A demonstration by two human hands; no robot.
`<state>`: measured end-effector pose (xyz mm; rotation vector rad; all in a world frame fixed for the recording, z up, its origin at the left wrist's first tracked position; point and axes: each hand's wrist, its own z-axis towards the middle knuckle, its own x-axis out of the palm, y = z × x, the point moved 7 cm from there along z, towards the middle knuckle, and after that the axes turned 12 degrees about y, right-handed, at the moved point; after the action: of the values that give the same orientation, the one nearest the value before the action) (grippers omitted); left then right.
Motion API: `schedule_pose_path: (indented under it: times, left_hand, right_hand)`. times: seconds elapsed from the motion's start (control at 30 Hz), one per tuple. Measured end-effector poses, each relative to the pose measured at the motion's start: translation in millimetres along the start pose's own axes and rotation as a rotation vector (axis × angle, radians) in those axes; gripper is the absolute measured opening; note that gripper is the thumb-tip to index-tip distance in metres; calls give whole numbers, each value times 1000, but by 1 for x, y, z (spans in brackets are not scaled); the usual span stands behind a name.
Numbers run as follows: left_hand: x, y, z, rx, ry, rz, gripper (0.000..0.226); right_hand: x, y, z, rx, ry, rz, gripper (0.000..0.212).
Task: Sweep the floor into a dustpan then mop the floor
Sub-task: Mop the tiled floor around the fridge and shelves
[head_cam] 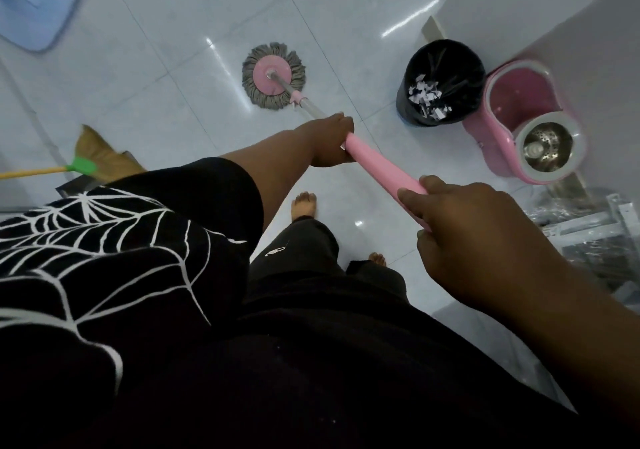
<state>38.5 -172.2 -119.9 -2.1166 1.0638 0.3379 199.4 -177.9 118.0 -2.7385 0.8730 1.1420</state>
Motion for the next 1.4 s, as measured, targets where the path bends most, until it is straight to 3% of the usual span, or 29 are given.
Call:
schedule_pose_path:
  times: [0.23,0.47,0.67,0.97,1.13,1.2,1.33,1.4]
  left_hand:
    - [-57,59,22,-60,-4,30,51]
    - [-50,63,25,-116,26,53,56]
    - [-13,14,18,-88,19,53,55]
    - [79,-106,17,20,44,58,58]
    - [129,-162,23,75,78,63,59]
    - [142,-184,24,108,65,49,58]
    - [160,-203,27,112,82,32,57]
    - [163,-203,29,108,101,45,58]
  right_hand:
    - [-31,10,70,-10,-68,35,39]
    - [-15,9,73,-18,-123,100,41]
    - [12,-12,22,2,-140,73,37]
    - [79,-62,-93,52,-43,92,42]
    - [116,-90,-147,92,10,80,34]
    - [129,-105,-167,86,36,80,41]
    - [152,-119,-191,33,135,49,74]
    - [157,-120,-190,29,142,31,76]
